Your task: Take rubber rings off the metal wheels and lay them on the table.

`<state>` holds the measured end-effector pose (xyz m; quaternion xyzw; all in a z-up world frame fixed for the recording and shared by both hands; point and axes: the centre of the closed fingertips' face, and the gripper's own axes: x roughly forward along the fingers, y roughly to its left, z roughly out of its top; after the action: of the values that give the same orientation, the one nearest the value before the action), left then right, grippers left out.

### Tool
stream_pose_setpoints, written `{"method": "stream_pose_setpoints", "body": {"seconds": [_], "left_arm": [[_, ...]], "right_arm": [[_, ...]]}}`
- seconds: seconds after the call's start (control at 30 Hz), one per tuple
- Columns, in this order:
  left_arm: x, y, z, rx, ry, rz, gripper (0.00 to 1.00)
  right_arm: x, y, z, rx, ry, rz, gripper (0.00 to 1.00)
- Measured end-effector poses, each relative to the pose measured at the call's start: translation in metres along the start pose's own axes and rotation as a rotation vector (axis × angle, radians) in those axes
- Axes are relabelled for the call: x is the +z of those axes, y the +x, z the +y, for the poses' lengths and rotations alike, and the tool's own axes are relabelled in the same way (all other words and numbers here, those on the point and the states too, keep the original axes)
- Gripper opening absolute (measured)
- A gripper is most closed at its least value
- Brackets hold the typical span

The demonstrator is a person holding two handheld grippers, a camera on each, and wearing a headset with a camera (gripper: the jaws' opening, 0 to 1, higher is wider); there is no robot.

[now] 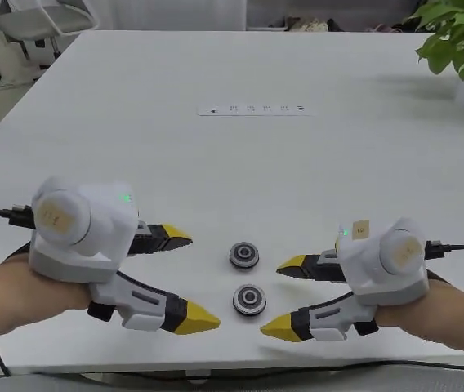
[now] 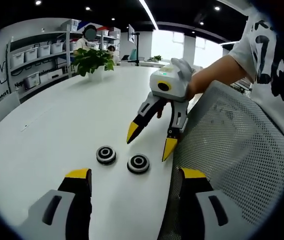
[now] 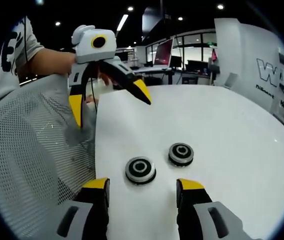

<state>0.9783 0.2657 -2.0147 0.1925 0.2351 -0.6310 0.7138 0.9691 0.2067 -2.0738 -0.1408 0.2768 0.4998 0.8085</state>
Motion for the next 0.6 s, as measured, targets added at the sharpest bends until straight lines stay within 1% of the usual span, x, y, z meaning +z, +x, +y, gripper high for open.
{"method": "stream_pose_setpoints", "body": {"seconds": [0.13, 0.23, 0.37, 0.5, 0.6], "left_arm": [[-0.002, 0.006, -0.002, -0.016, 0.002, 0.009, 0.67], [-0.002, 0.011, -0.002, -0.028, -0.001, 0.01, 0.65], [-0.007, 0.017, -0.001, -0.044, 0.011, 0.031, 0.62], [-0.008, 0.023, -0.001, -0.057, 0.006, 0.036, 0.58], [-0.011, 0.028, -0.001, -0.068, 0.001, 0.044, 0.55]], "right_arm": [[-0.001, 0.002, 0.0, 0.006, -0.005, 0.002, 0.47], [-0.001, 0.003, -0.001, 0.009, 0.009, -0.004, 0.45], [-0.002, 0.004, -0.002, 0.013, 0.014, -0.008, 0.42], [-0.003, 0.007, -0.001, 0.02, 0.011, -0.008, 0.4], [-0.001, 0.007, -0.001, 0.026, 0.02, -0.02, 0.38]]}}
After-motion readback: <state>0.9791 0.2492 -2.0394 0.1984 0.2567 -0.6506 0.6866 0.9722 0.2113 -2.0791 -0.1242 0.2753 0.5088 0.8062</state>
